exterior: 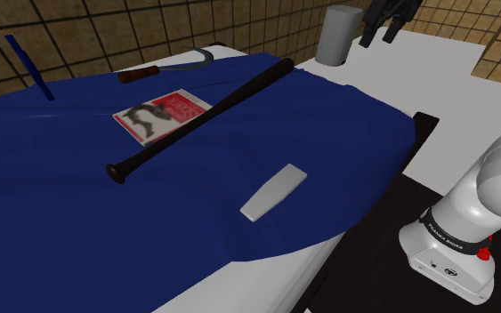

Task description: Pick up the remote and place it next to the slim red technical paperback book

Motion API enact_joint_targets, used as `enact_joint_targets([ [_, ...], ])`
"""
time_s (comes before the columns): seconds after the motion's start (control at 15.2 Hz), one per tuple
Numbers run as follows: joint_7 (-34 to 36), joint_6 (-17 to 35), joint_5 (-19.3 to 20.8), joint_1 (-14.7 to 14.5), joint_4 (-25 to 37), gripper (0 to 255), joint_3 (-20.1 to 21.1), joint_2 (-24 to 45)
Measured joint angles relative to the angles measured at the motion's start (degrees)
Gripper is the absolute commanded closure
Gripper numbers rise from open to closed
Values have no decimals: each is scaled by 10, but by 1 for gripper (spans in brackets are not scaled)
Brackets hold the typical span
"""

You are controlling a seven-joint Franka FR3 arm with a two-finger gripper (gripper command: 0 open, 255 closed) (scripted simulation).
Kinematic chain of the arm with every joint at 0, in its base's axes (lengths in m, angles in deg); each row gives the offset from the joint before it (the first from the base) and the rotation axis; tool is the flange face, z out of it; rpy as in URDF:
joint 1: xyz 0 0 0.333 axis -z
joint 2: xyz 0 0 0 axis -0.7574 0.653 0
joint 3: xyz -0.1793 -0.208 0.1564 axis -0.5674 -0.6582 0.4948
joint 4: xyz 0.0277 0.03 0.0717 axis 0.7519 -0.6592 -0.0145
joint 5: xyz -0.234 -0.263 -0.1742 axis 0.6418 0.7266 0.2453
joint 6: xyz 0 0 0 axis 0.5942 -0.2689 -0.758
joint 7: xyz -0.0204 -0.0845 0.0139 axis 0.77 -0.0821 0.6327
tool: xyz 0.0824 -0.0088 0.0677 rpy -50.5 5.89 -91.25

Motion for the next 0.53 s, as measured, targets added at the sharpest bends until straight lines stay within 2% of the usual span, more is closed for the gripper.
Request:
enact_joint_targets([
  [0.2,35,8,-8,6,-26,0,16,-16],
  [0.53,183,36,-52,22,-103,0,92,-58],
])
